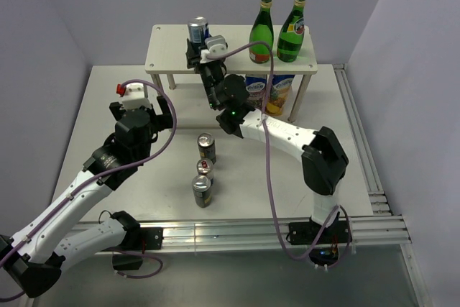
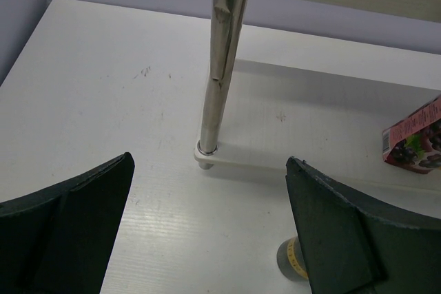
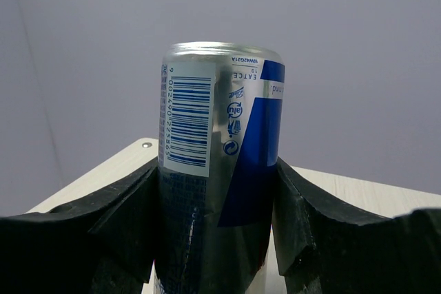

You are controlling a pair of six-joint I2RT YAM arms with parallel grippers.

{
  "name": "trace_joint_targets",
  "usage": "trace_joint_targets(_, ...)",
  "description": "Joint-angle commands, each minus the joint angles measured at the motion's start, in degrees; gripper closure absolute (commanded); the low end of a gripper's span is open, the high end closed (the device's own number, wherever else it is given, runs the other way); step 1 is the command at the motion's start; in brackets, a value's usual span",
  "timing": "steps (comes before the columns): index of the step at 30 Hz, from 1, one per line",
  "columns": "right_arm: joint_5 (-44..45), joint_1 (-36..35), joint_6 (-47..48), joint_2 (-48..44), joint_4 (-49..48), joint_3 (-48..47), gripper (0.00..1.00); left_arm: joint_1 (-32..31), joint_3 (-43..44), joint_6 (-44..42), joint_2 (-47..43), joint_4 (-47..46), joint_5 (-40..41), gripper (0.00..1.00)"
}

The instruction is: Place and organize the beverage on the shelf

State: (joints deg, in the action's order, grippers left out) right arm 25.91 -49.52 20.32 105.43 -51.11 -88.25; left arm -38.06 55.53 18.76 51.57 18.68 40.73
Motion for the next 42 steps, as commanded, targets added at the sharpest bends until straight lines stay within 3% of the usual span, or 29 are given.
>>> trace_joint_targets(1,0.6,0.6,4.6,0.7,-15.5,-4.3,1.0,0.3,1.0,0.0,-1.0,-1.8,1.6,0.01)
trace_joint_targets(9,2.0,2.8,4.0,4.6,-23.1,-0.5,1.0,0.4,1.1,0.0,-0.7,-1.8,2.5,0.01)
trace_joint_targets(23,3.2,4.8,1.9,9.4,-24.3,4.0,0.97,1.7,1.3,0.3,-0.6,-1.9,1.5,0.01)
trace_joint_targets(26,2.0,4.8,1.6,9.7,-22.9,4.0,0.79,2.0,1.4,0.5,-0.6,-1.8,1.3,0.01)
trace_joint_targets(27,1.9,4.9,1.6,9.8,-22.6,4.0,0.65,2.1,1.4,0.5,-0.9,-1.8,1.3,0.01)
trace_joint_targets(29,1.5,4.9,1.7,10.2,-22.3,4.0,0.53,2.2,1.3,0.5,-1.1,-1.9,1.4,0.01)
trace_joint_targets(30,1.6,4.9,1.7,10.3,-22.1,4.0,0.41,2.2,1.2,0.5,-1.4,-1.9,1.4,0.01)
trace_joint_targets(32,1.5,4.9,1.7,10.5,-22.0,4.2,0.33,2.3,1.2,0.5,-1.6,-2.1,1.4,0.01)
trace_joint_targets(35,1.6,4.9,1.6,10.6,-21.7,4.4,0.31,2.5,1.2,0.6,-1.8,-2.2,1.4,0.01)
trace_joint_targets(42,2.1,4.7,1.1,10.8,-21.1,5.4,0.02,2.9,1.5,0.7,-2.2,-2.2,0.5,0.01)
